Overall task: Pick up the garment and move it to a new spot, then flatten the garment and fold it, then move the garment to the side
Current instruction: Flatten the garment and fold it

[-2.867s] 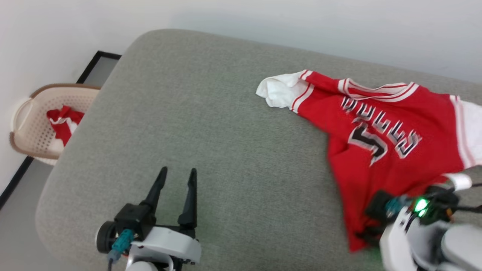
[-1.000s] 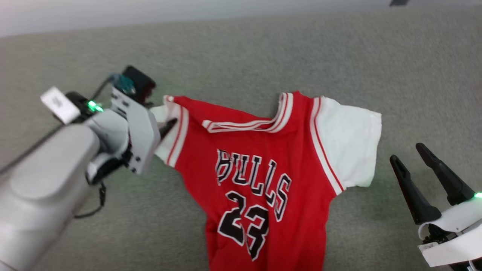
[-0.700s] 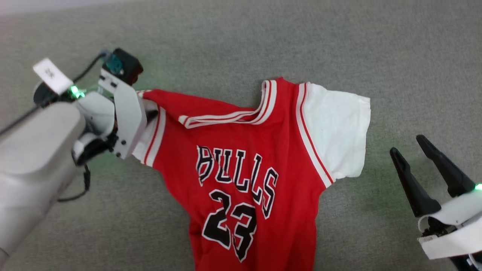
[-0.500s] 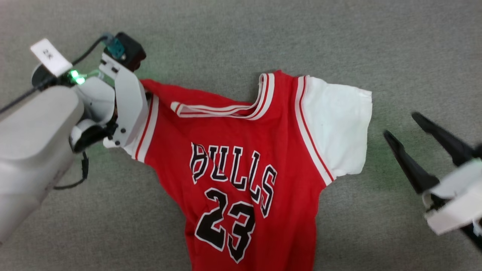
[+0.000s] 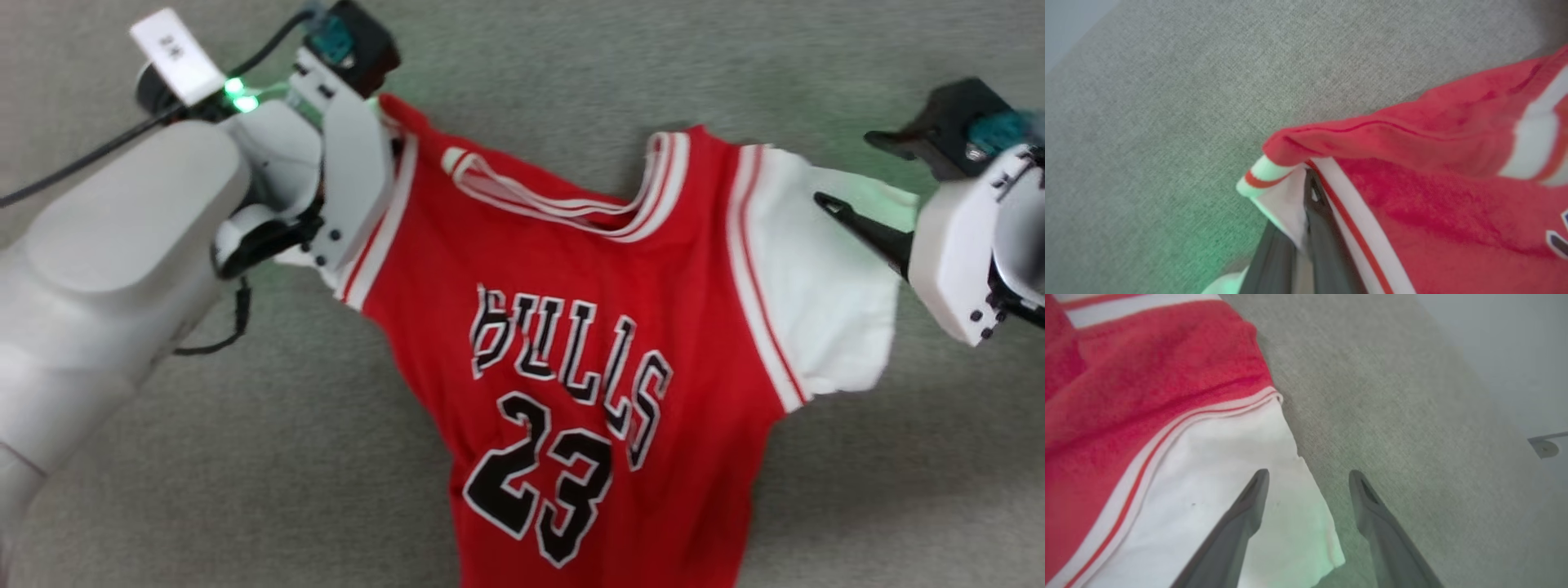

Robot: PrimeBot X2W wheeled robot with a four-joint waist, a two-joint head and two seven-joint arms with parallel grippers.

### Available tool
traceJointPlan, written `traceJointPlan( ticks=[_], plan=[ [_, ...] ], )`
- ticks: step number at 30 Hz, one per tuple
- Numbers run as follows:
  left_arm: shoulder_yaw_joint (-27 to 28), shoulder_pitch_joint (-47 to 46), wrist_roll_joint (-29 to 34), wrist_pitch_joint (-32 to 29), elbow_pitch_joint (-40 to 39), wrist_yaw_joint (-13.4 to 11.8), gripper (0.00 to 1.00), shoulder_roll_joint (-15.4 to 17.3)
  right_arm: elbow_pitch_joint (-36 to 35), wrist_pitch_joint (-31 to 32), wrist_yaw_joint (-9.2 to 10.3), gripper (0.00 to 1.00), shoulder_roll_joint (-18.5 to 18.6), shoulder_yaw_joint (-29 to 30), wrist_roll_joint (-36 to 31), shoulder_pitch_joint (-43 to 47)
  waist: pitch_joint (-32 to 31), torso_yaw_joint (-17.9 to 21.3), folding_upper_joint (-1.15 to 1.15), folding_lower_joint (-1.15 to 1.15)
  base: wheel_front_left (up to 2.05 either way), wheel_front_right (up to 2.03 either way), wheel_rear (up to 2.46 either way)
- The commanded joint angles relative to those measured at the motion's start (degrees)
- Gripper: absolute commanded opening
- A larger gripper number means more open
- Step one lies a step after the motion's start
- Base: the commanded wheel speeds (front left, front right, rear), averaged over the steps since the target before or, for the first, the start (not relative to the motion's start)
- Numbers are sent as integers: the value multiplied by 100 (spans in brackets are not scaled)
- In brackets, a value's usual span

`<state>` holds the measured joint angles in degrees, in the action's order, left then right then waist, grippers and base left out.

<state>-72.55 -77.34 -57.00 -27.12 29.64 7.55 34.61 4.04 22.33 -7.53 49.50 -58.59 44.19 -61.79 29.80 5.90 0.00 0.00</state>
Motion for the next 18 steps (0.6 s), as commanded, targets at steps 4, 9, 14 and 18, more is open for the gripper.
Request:
traceJointPlan(
  ticks=[4, 9, 14, 18],
  plan=[
    [-132, 51, 86, 52, -18, -19, 0, -306, 394, 51, 8, 100, -70, -1116, 394, -757, 254, -400, 0, 0, 0, 0, 0],
    [-161, 152, 188, 52, 3, -14, 0, -431, 553, 280, 9, 88, -19, -1511, 525, -948, 251, -527, 0, 0, 0, 0, 0],
    [-154, 203, -16, 346, 134, -12, 0, -474, 420, 192, 8, 0, 19, -1530, 614, -742, 88, -562, 0, 0, 0, 0, 0],
    [-82, -15, -273, 980, 390, -18, 0, -477, 563, -314, 9, 0, 106, -1476, 748, -1025, -113, -551, 0, 0, 0, 0, 0]
  ],
)
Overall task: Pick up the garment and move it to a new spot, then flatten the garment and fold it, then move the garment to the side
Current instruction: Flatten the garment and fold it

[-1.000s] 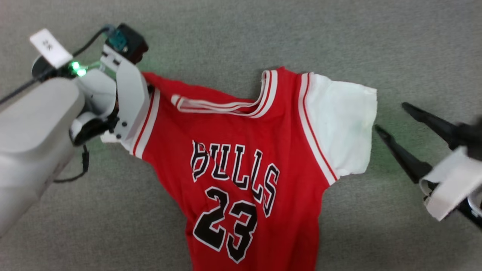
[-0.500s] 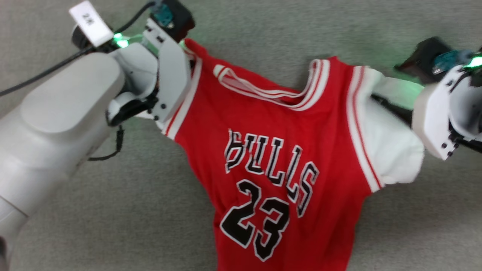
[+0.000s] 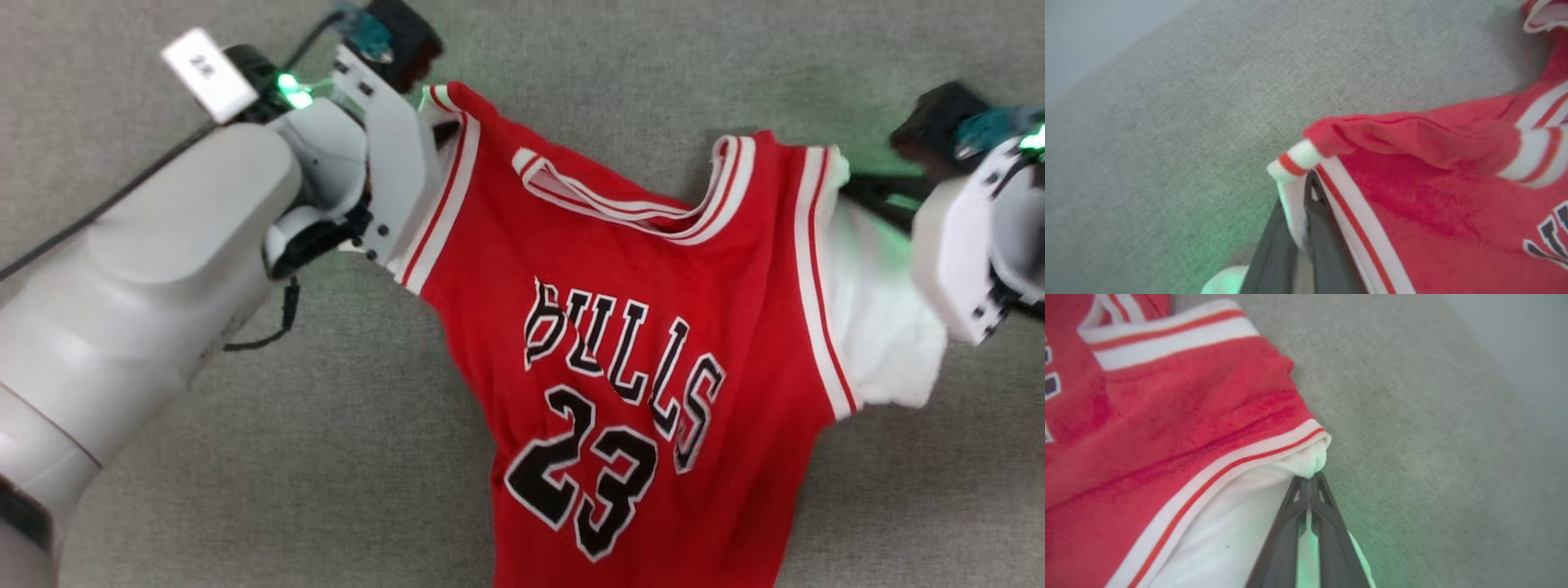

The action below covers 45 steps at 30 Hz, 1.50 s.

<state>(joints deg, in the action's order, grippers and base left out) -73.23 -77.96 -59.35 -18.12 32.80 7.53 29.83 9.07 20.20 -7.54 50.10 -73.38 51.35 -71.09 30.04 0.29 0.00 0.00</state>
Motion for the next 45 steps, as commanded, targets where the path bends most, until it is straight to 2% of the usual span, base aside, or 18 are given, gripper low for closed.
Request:
traceJointPlan(
  ticks=[1, 4, 8, 12, 18, 21, 25, 30, 32, 34, 38, 41, 42, 45],
  plan=[
    [-8, -18, -83, 199, 135, -16, 0, -2, 140, -246, 10, 0, 64, 13, 75, -212, -182, 9, 0, 0, 0, 0, 0],
    [25, -200, -203, 535, 380, -16, 0, -38, 561, -739, 10, 0, 62, 46, 184, -532, -275, 10, 0, 0, 0, 0, 0],
    [196, -479, -392, 971, 815, -16, 0, -179, 1369, -1343, 10, 0, -121, 326, 246, -1013, -308, 10, 0, 0, 0, 0, 0],
    [499, -1022, -529, 1304, 1378, -17, 0, -351, 2372, -1869, 10, 0, -489, 797, 92, -1601, -224, 42, 0, 0, 0, 0, 0],
    [1158, -2209, -535, 2372, 2300, -335, 0, -686, 3918, -2843, 10, 0, -1112, 1585, -492, -2800, -42, 136, 0, 0, 0, 0, 0],
    [1482, -2751, -631, 2868, 2659, -410, 0, -804, 4590, -3223, 11, 0, -1391, 1893, -765, -3334, -22, 169, 0, 0, 0, 0, 0],
    [1756, -2876, -763, 3182, 2964, -302, 0, -967, 5123, -3431, 11, 0, -1719, 2132, -810, -3449, -127, 187, 0, 0, 0, 0, 0],
    [1274, -2122, -596, 2805, 3202, -66, 0, -1005, 5089, -3494, 11, 0, -1843, 1888, -693, -2687, -279, 203, 0, 0, 0, 0, 0],
    [1293, -1724, -801, 2704, 3072, -14, 0, -956, 4895, -3428, 11, 0, -1814, 1759, -458, -2219, -291, 214, 0, 0, 0, 0, 0],
    [1098, -1107, -922, 2536, 2554, -8, 0, -911, 4577, -3330, 10, 0, -1670, 1545, -240, -1649, -315, 194, 0, 0, 0, 0, 0],
    [683, 108, -1333, 2288, 1261, -8, 0, -301, 3655, -3232, 10, 0, -1217, 1065, 160, -508, -406, 193, 0, 0, 0, 0, 0],
    [417, 920, -1559, 2343, 425, -8, 0, 154, 2782, -3239, 10, 0, -756, 803, 508, 317, -499, 187, 0, 0, 0, 0, 0],
    [417, 920, -1559, 2343, 425, -8, 0, 154, 2782, -3239, 10, 0, -756, 803, 508, 317, -499, 187, 0, 0, 0, 0, 0],
    [277, 1551, -1721, 2471, -127, -7, 0, 549, 1968, -3181, 10, 0, -273, 626, 709, 993, -613, 188, 0, 0, 0, 0, 0]
  ],
)
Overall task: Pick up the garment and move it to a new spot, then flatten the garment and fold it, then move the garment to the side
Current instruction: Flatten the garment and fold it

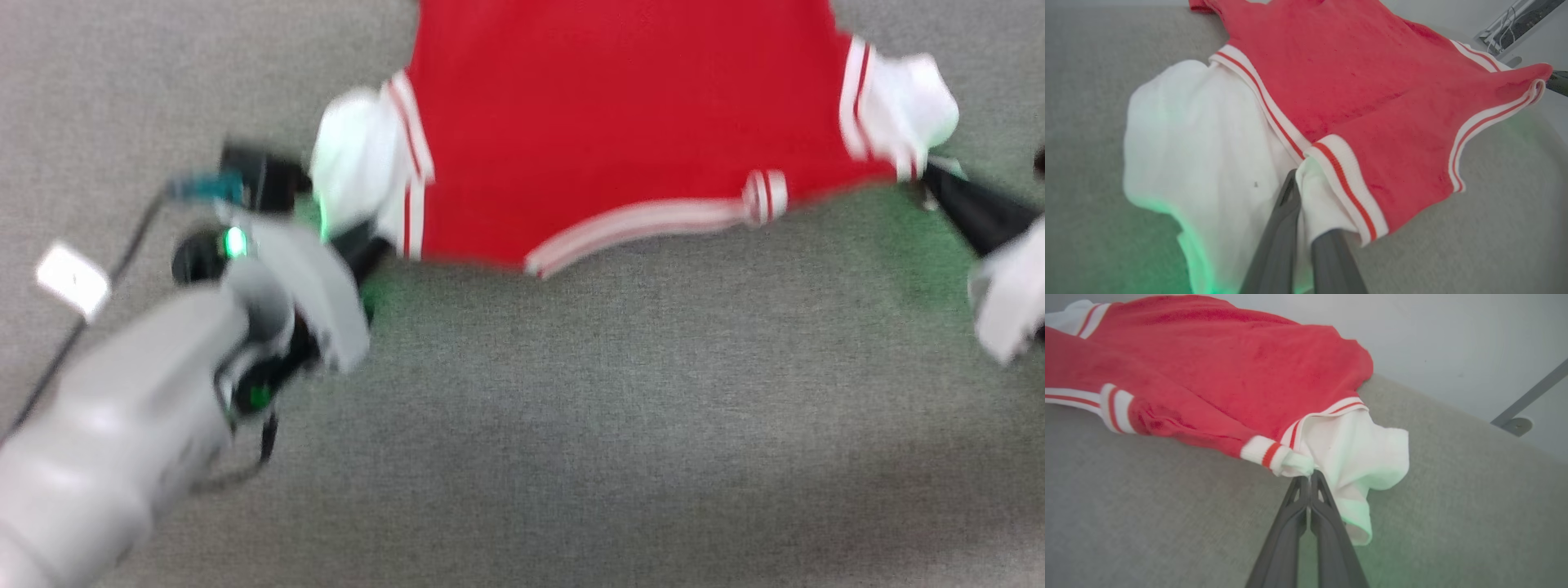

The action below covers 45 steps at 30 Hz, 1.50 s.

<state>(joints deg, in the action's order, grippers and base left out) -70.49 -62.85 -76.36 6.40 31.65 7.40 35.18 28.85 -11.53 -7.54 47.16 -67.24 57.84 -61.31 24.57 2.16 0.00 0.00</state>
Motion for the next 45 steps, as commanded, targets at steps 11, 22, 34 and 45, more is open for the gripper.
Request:
traceJointPlan(
  ticks=[11, 22, 34, 45],
  plan=[
    [-234, 1674, -99, -2, -1627, 6, 0, 1162, -2278, 905, 10, 0, 1157, 49, 304, 1793, -576, -33, 0, 0, 0, 0, 0],
    [-272, 2701, -92, -435, -3245, -423, 0, 1946, -3630, 2012, 10, 0, 1658, 273, 262, 3200, -816, -177, 0, 0, 0, 0, 0],
    [-281, 3024, -52, -515, -3538, -710, 0, 1815, -3614, 2369, 10, 0, 1490, 1133, -113, 3986, -859, -216, 0, 0, 0, 0, 0],
    [-263, 3028, 35, -280, -2398, -423, 0, 1058, -3010, 2501, 10, 100, 860, 1339, -1002, 4170, -829, -236, 0, 0, 0, 0, 0]
  ],
)
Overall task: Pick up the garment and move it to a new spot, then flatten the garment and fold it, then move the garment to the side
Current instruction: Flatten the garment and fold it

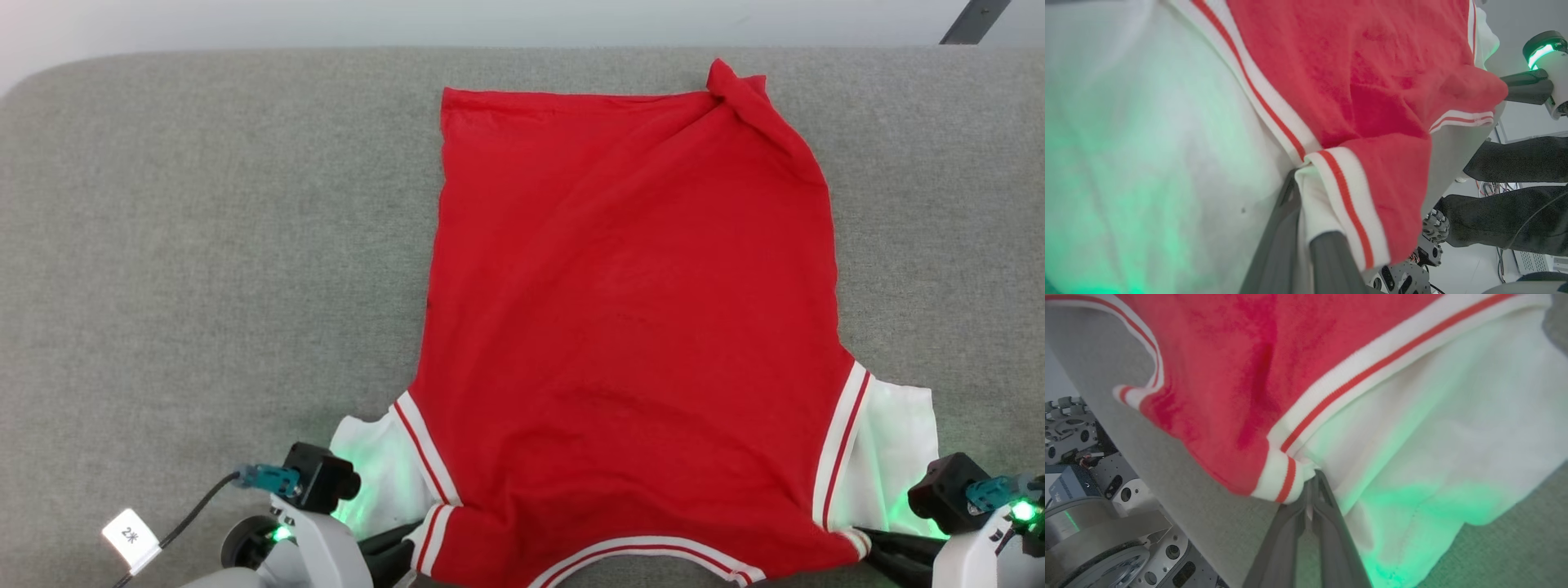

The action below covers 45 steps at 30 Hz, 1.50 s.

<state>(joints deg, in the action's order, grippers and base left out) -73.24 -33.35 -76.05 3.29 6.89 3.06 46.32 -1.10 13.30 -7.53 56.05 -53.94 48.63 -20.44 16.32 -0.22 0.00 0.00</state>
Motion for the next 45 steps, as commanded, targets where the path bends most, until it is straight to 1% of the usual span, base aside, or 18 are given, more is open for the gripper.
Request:
traceJointPlan(
  ticks=[1, 5, 8, 11, 13, 17, 19, 22, 26, 28, 30, 34, 38, 39, 40, 41, 42, 45],
  plan=[
    [29, 86, -12, 69, 114, 22, 0, -91, -80, 53, 9, 100, 17, 33, -56, 109, -11, 2, 0, 0, 0, 0, 0],
    [33, 92, 45, 173, 179, 70, 0, -158, -623, 204, 9, 100, 375, 481, 234, 112, -30, -4, 0, 0, 0, 0, 0],
    [30, 56, 132, 225, 137, 46, 0, -208, -1079, 408, 9, 100, 745, 1035, 584, 37, 4, -52, 0, 0, 0, 0, 0],
    [28, -72, 267, 212, 69, 22, 0, -297, -1233, 662, 9, 100, 1015, 1606, 720, -247, 116, -175, 0, 0, 0, 0, 0],
    [28, -174, 356, 198, 41, 5, 0, -372, -1109, 850, 9, 100, 978, 1911, 691, -581, 225, -274, 0, 0, 0, 0, 0],
    [37, -402, 501, 185, 48, 50, 0, -585, -394, 1225, 9, 100, 443, 2291, 339, -1579, 497, -536, 0, 0, 0, 0, 0],
    [35, -534, 594, 145, 81, 90, 0, -712, 90, 1414, 9, 100, 98, 2280, 48, -2164, 676, -694, 0, 0, 0, 0, 0],
    [31, -731, 717, 119, 186, 148, 0, -911, 838, 1722, 9, 100, -317, 2077, -305, -3019, 956, -939, 0, 0, 0, 0, 0],
    [23, -951, 846, 114, 381, 256, 0, -1212, 1835, 2108, 9, 100, -679, 1751, -585, -3927, 1269, -1252, 0, 0, 0, 0, 0],
    [18, -1037, 912, 137, 502, 299, 0, -1351, 2168, 2267, 9, 100, -852, 1534, -536, -4238, 1393, -1373, 0, 0, 0, 0, 0],
    [14, -1071, 933, 140, 558, 302, 0, -1410, 2315, 2358, 9, 100, -899, 1437, -472, -4360, 1450, -1424, 0, 0, 0, 0, 0],
    [0, -1157, 1017, 185, 760, 341, 0, -1600, 2674, 2702, 9, 100, -936, 929, -339, -4728, 1620, -1577, 0, 0, 0, 0, 0],
    [-15, -1160, 1072, 232, 919, 356, 0, -1660, 2990, 2685, 9, 100, -898, 469, -449, -4941, 1670, -1647, 0, 0, 0, 0, 0],
    [-16, -1161, 1079, 254, 944, 357, 0, -1653, 3097, 2676, 9, 79, -916, 387, -442, -4956, 1667, -1654, 0, 0, 0, 0, 0],
    [-18, -1155, 1086, 272, 963, 358, 0, -1643, 3220, 2663, 9, 48, -937, 335, -412, -4968, 1658, -1657, 0, 0, 0, 0, 0],
    [-19, -1149, 1089, 298, 978, 362, 0, -1629, 3318, 2670, 9, 27, -979, 284, -342, -4957, 1643, -1657, 0, 0, 0, 0, 0],
    [-16, -1139, 1079, 320, 994, 361, 0, -1609, 3384, 2651, 9, 0, -1019, 234, -278, -4940, 1621, -1653, 0, 0, 0, 0, 0],
    [-19, -1098, 1033, 382, 1036, 351, 0, -1507, 3524, 2539, 9, 0, -1018, 154, -55, -4929, 1526, -1609, 0, 0, 0, 0, 0]
  ],
)
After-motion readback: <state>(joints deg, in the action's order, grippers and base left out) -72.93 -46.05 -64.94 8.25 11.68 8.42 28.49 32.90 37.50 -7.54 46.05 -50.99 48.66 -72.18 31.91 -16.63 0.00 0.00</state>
